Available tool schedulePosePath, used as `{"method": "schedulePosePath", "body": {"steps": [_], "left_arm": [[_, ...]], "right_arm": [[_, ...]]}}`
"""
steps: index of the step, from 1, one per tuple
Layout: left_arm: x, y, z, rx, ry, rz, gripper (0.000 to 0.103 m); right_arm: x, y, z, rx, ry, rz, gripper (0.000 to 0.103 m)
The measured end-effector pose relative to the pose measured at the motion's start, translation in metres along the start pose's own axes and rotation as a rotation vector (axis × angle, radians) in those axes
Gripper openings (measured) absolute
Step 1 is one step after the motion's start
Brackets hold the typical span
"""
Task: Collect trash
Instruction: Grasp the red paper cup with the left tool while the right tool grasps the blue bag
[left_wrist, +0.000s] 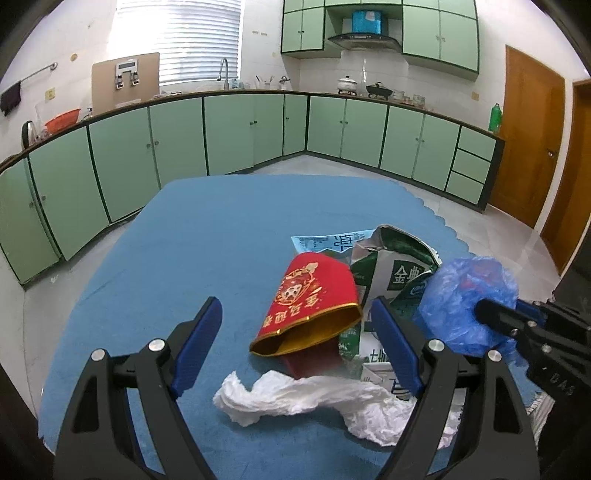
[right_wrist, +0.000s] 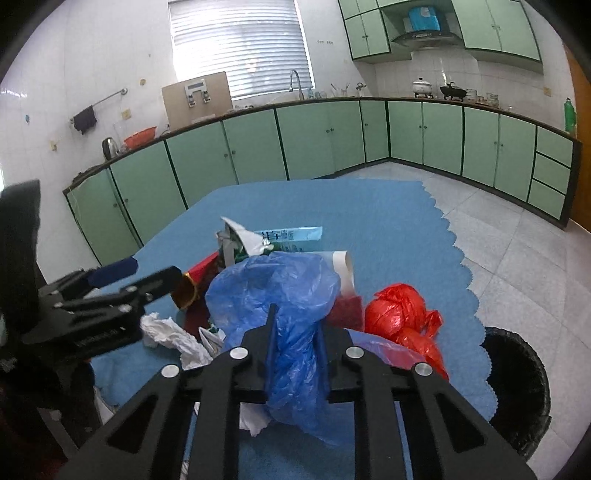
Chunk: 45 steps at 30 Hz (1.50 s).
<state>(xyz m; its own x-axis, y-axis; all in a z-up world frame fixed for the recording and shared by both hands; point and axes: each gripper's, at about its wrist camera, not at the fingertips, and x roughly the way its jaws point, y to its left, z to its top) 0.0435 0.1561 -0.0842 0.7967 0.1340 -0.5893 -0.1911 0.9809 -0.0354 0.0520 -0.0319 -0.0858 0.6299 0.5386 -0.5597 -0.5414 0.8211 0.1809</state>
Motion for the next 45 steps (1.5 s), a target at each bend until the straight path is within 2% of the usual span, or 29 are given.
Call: {"method": "schedulePosePath", "body": {"steps": [6, 10, 14, 17, 19, 21, 26, 27, 37, 45], "left_arm": [[0.016, -0.010, 0.003, 0.028, 0.005, 0.012, 0.080], [0.026, -0.015, 0.005, 0.045, 0.012, 0.015, 0.070], [0.038, -0.016, 0.002, 0.054, 0.033, 0.016, 0.065], [0.042, -0.013, 0.001, 0.056, 0.041, 0.016, 0.056], [0.044, -0.009, -0.001, 0.054, 0.046, 0.014, 0.046], [0.044, -0.005, -0.002, 0.046, 0.047, 0.007, 0.042], [0.038, 0.003, 0.001, 0.032, 0.014, -0.011, 0.029], [0.036, 0.003, 0.001, 0.028, 0.008, -0.014, 0.024], [0.016, 0.014, 0.010, -0.029, -0.034, -0.006, 0.018], [-0.012, 0.004, 0.028, -0.020, -0.101, -0.024, 0.017]], "right_arm": [[0.002, -0.006, 0.003, 0.019, 0.006, -0.003, 0.018], [0.003, -0.007, 0.006, 0.024, 0.007, 0.000, 0.018], [0.005, -0.004, 0.006, 0.030, 0.009, 0.004, 0.018], [0.005, -0.005, 0.006, 0.033, 0.011, 0.004, 0.018], [0.005, -0.006, 0.006, 0.034, 0.012, 0.005, 0.018], [0.005, -0.007, 0.006, 0.035, 0.012, 0.005, 0.018], [0.003, -0.008, 0.007, 0.032, 0.007, 0.011, 0.018], [0.003, -0.008, 0.008, 0.029, 0.004, 0.013, 0.018], [-0.012, -0.003, 0.020, 0.007, -0.048, 0.025, 0.017], [-0.030, -0.007, 0.032, 0.003, -0.104, 0.019, 0.014]]}}
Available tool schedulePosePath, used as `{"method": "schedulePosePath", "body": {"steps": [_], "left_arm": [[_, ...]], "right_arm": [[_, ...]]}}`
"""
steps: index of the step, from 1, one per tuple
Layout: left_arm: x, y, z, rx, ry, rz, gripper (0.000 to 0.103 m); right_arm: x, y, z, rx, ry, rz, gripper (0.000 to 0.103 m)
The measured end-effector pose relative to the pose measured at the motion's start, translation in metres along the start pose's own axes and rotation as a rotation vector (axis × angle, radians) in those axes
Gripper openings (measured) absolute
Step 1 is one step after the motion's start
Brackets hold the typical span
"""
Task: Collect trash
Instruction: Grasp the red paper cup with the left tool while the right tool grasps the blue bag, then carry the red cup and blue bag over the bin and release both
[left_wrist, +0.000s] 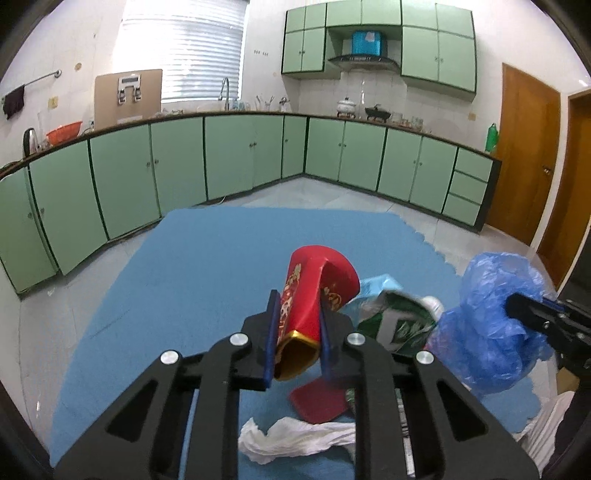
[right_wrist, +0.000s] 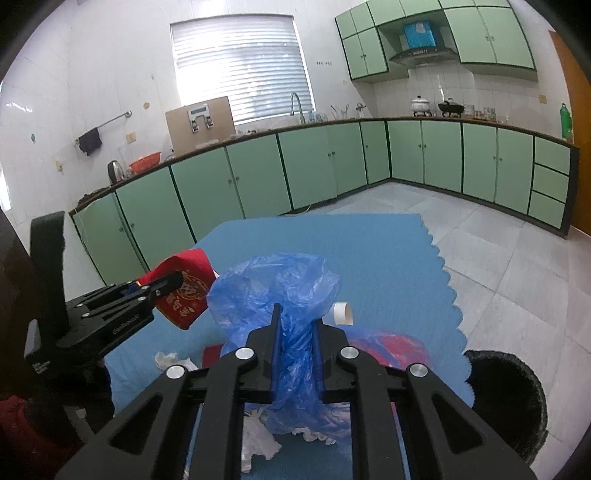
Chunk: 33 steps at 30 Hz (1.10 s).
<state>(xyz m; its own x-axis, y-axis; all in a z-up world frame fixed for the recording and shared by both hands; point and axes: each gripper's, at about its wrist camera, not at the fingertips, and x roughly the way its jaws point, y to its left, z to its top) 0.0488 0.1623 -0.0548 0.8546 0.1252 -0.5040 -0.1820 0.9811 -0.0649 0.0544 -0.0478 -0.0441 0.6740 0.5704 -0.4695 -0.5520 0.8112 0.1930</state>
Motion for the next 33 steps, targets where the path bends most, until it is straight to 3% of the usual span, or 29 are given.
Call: {"method": "schedulePosePath", "body": {"steps": [10, 17, 25, 33], "left_arm": [[-0.025, -0.036, 0.030, 0.014, -0.084, -0.103, 0.017], [-0.025, -0.074, 0.046, 0.037, -0.116, -0.190, 0.017], [-0.007, -0.125, 0.050, 0.067, -0.092, -0.309, 0.017], [0.022, -0.200, 0.039, 0.119, -0.041, -0.423, 0.017]], "right_arm": [[-0.032, -0.017, 0.030, 0.045, -0.098, -0.002, 0.014], [-0.060, -0.043, 0.048, 0.062, -0.165, -0.090, 0.014], [-0.090, -0.085, 0.049, 0.086, -0.190, -0.217, 0.014], [-0.106, -0.143, 0.030, 0.161, -0.164, -0.334, 0.014]]}}
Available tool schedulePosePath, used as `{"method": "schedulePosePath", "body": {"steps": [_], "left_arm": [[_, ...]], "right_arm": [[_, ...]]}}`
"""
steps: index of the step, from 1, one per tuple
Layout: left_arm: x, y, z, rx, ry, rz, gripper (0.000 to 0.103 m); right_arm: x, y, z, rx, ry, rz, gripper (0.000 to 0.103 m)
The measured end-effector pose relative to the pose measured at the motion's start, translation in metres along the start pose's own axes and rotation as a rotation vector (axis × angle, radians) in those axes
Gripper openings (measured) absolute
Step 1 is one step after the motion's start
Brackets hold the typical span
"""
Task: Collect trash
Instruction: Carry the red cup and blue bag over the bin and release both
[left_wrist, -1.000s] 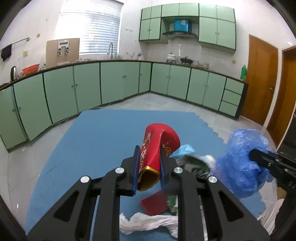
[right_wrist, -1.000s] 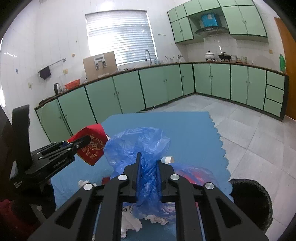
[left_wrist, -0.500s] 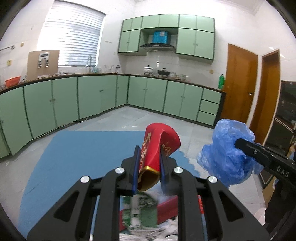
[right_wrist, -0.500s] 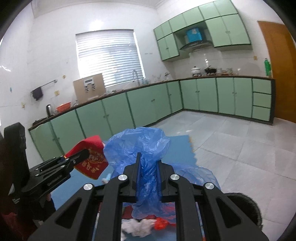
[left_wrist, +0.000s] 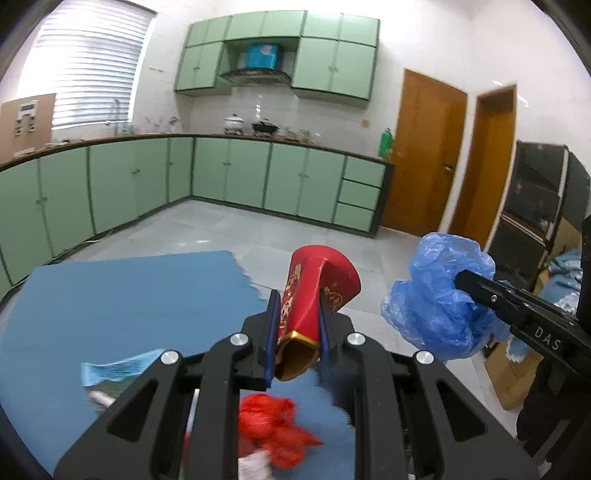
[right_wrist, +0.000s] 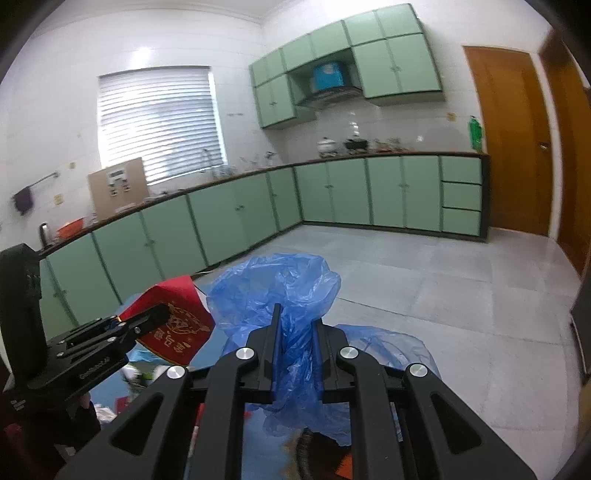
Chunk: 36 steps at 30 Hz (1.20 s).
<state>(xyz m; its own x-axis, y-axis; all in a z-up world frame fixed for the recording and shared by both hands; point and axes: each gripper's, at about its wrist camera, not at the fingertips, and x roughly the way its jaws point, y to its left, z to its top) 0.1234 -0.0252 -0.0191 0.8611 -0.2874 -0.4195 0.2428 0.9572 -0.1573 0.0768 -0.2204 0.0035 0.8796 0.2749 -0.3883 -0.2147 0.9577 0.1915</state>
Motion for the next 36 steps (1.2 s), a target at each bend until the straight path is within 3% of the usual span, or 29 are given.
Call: {"method": "schedulePosePath", "body": {"steps": [14, 26, 32, 36], "left_arm": [[0.102, -0.079, -0.040, 0.053, 0.122, -0.118, 0.017], [0.171, -0.098, -0.066, 0.061, 0.291, -0.127, 0.022], [0.178, -0.092, -0.070, 0.052, 0.325, -0.130, 0.027], [0.176, -0.091, -0.069, 0.048, 0.316, -0.124, 0.035]], "right_arm": [[0.028, -0.107, -0.032, 0.078, 0.092, -0.173, 0.014], [0.082, -0.150, -0.073, 0.147, 0.235, -0.199, 0.015], [0.102, -0.165, -0.086, 0.173, 0.297, -0.200, 0.026], [0.103, -0.166, -0.089, 0.184, 0.304, -0.209, 0.049]]}}
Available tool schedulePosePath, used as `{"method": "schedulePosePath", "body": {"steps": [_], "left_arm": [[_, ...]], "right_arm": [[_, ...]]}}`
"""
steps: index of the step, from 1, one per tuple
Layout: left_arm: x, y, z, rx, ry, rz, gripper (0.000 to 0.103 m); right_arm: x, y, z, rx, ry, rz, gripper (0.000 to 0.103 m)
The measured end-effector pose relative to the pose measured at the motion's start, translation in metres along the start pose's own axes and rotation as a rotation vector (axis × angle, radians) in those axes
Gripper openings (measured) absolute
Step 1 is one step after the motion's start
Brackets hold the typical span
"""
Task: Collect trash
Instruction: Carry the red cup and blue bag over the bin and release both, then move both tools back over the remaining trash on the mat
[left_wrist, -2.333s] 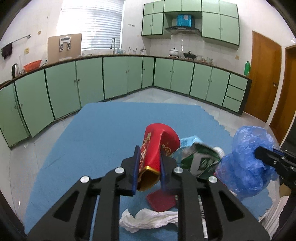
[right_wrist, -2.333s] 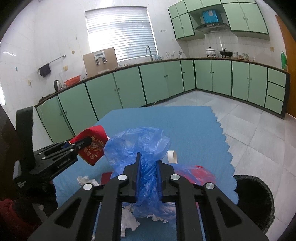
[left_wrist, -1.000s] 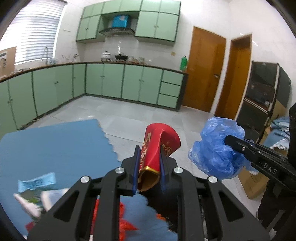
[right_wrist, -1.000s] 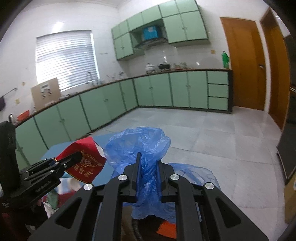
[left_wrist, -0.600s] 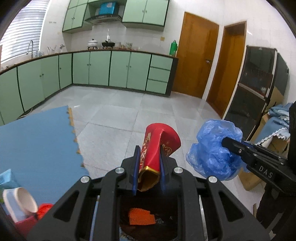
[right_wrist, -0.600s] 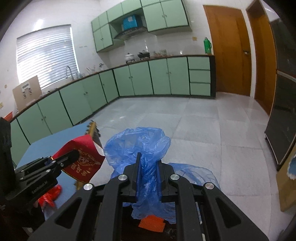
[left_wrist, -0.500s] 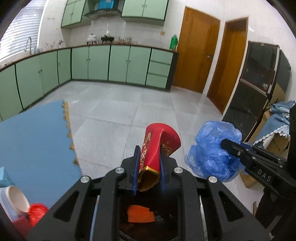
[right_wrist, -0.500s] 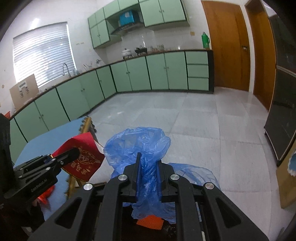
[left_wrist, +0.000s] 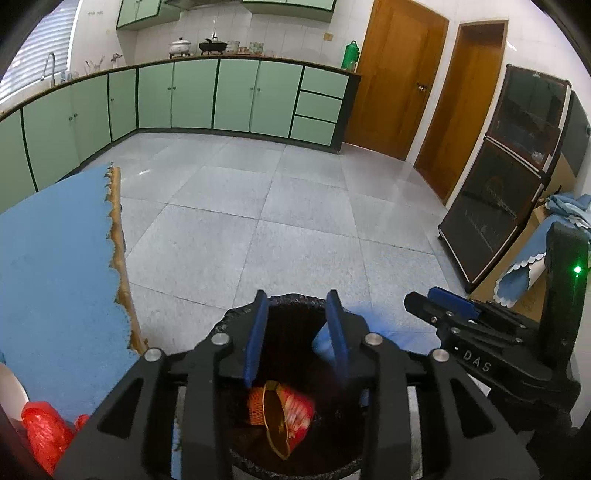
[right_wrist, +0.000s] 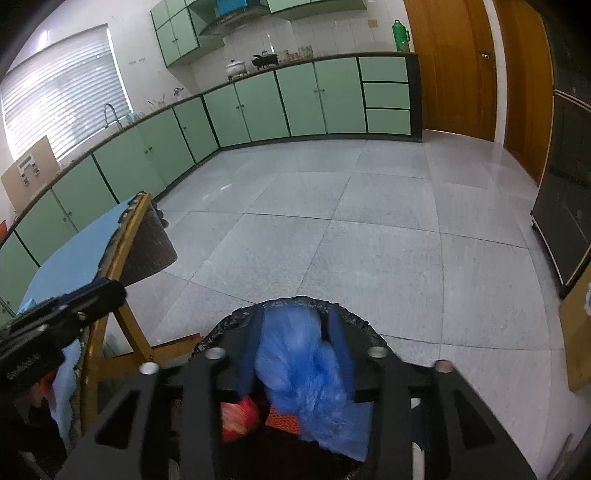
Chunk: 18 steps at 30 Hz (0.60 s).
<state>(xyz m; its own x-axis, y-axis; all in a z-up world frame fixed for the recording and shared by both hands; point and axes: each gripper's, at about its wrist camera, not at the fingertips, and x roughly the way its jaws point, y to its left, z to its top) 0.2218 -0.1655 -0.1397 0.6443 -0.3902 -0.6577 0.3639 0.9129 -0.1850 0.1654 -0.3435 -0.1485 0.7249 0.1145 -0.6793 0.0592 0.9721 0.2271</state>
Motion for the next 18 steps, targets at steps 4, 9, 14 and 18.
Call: {"method": "schedulePosePath", "body": {"steps": [4, 9, 14, 18], "left_arm": [[-0.006, 0.003, 0.003, -0.014, -0.011, 0.009, 0.044], [-0.037, 0.011, 0.006, -0.020, -0.076, 0.046, 0.065], [-0.085, 0.026, 0.006, -0.026, -0.155, 0.102, 0.076], [-0.126, 0.045, 0.000, -0.035, -0.201, 0.181, 0.077]], "right_arm": [[-0.006, 0.002, 0.000, 0.008, -0.009, -0.024, 0.067], [-0.024, 0.013, 0.005, 0.015, -0.060, -0.057, 0.097], [-0.055, 0.034, 0.011, 0.009, -0.118, -0.037, 0.097], [-0.077, 0.058, 0.013, 0.008, -0.168, 0.002, 0.097]]}}
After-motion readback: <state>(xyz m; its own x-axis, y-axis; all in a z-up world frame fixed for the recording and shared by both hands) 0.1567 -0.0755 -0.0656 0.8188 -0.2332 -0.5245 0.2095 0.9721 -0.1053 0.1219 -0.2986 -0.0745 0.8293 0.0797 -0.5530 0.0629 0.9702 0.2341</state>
